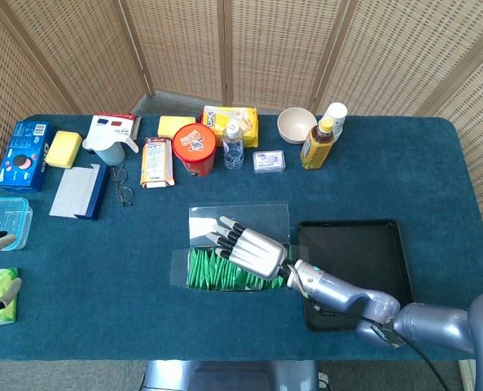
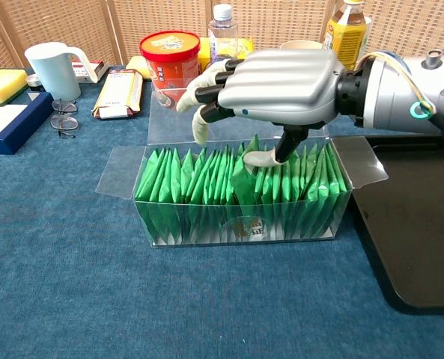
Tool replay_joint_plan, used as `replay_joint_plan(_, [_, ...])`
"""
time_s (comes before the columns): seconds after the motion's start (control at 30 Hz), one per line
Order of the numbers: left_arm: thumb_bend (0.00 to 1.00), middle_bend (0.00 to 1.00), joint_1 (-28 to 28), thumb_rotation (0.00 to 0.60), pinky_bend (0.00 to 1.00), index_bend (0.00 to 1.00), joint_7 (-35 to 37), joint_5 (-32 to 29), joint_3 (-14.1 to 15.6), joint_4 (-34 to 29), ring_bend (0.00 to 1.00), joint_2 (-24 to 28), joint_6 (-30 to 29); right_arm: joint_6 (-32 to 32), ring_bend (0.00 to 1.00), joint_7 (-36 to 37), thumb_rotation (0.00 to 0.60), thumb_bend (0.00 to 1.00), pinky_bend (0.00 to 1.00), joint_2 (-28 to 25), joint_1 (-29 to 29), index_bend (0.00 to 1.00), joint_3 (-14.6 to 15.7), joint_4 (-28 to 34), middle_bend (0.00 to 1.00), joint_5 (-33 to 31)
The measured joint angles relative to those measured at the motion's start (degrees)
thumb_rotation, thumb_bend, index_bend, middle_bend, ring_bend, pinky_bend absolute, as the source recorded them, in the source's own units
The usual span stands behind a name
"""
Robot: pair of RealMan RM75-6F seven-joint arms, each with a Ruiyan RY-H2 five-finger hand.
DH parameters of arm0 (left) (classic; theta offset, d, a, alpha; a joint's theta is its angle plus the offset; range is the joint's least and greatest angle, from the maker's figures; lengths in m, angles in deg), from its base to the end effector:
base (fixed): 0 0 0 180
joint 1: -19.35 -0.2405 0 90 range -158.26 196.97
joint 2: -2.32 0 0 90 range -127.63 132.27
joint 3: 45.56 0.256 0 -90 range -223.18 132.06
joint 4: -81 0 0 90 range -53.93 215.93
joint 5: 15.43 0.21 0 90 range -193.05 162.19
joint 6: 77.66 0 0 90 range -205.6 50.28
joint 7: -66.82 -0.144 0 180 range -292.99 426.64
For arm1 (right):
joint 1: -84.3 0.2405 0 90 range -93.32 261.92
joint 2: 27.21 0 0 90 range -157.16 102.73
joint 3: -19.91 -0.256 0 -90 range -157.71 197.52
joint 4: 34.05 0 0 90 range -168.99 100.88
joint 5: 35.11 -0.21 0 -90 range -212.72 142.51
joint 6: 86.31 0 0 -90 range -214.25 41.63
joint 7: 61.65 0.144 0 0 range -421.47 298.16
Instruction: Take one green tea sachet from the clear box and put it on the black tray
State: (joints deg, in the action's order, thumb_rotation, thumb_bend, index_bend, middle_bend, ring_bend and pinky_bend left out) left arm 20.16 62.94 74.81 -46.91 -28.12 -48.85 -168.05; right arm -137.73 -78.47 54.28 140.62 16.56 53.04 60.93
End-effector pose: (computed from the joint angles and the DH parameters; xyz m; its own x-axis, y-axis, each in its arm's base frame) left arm -0.2651 0.1524 0.2067 0.3994 -0.0355 0.9161 0.9161 -0.0229 -0.4003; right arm -0.0587 -0.3212 -0.0108 0.7077 0.1250 0.6954 -0.2615 -0.8680 0.4222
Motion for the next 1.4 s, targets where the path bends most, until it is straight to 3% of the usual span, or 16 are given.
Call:
replay_joint_plan(0.6, [0.30,0.18,-0.01,0.600,0.25,0.19,0.11,0.44,-0.22,0.05,0.15,0.12,-0.66,0.33,0.03,0.49,0.600,0.50,0.07,-0.63,-0.04,0.53,0.52,0.90,0.18,0.60])
replay_joint_plan(1.1, [0.30,0.18,-0.08,0.600,0.25,0.19,0.54,0.68,-0.39,0.25,0.15,0.11,-1.17,-0.15,0.08,0.21,0.600,0.51,0.08,-0.27,-0.29,0.63,0.32,1.28,0.23,0.67])
replay_joint_plan(1.4, [0.30,0.18,-0.03,0.600,0.25,0.19,0.78,0.67,-0.52,0.50,0.15,-0.06,-1.28,-0.82,0.09,0.81,0.600,0.52,0.08,-1.11,-0.68,0.64,-0.12,1.93,0.24,0.22])
